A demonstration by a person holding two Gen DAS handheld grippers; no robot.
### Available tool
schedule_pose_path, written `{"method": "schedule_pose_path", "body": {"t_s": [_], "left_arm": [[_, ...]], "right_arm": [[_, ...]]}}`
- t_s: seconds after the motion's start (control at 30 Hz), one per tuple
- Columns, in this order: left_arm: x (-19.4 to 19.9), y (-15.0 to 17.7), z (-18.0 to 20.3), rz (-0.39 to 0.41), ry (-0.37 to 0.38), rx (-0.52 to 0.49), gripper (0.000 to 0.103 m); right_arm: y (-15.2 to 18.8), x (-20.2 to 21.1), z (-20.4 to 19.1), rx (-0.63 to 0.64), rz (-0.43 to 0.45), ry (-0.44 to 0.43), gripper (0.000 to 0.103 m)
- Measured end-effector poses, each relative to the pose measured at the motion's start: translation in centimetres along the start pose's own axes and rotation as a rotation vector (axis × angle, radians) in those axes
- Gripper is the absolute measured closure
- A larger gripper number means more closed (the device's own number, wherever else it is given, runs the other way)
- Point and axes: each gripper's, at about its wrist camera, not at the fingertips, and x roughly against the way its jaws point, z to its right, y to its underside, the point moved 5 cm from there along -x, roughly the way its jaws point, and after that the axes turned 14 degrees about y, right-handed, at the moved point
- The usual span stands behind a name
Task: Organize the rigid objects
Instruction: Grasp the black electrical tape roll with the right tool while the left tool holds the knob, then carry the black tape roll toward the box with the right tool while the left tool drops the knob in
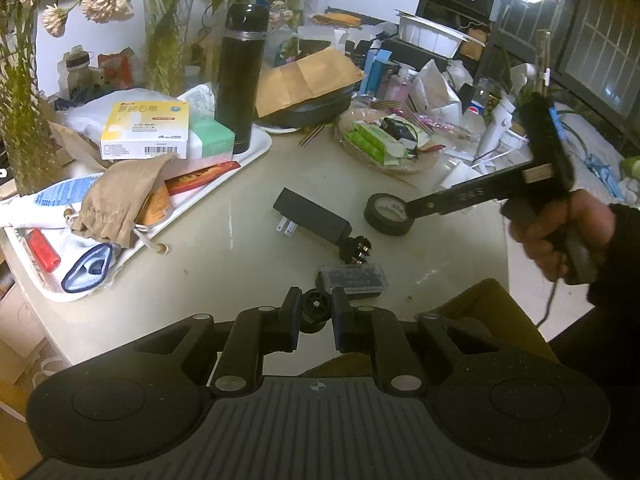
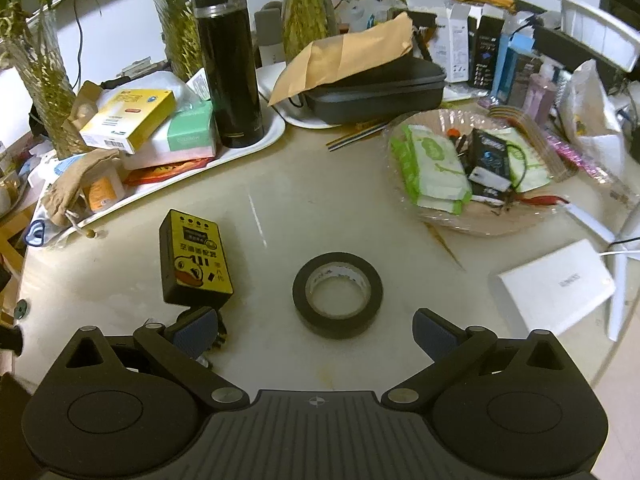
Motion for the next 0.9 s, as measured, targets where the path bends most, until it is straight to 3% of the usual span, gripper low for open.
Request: {"method": "schedule_pose_path", "body": {"t_s": [0.47, 0.67, 0.7, 0.9], "left_arm": [[0.7, 0.4, -0.4, 0.018, 0.002, 0.024, 0.087], [0.7, 0.4, -0.2, 0.017, 0.006, 0.021, 0.087], [0.6, 0.5, -0.2, 0.017, 0.007, 0.019, 0.087], [0.7, 0.5, -0.2, 0.015, 0.000, 0.018, 0.087]], "right_arm": [[-0.1, -7.0, 0.3, -0.071, -0.072, 0.047, 0.002], [0.0, -8.0, 0.0, -0.050, -0.085, 0.060, 0.017], [0.0, -7.9, 0.0, -0.046, -0.079, 0.059, 0.026], [0.0, -6.9, -0.1, -0.008, -0.074, 0.076, 0.029]]}}
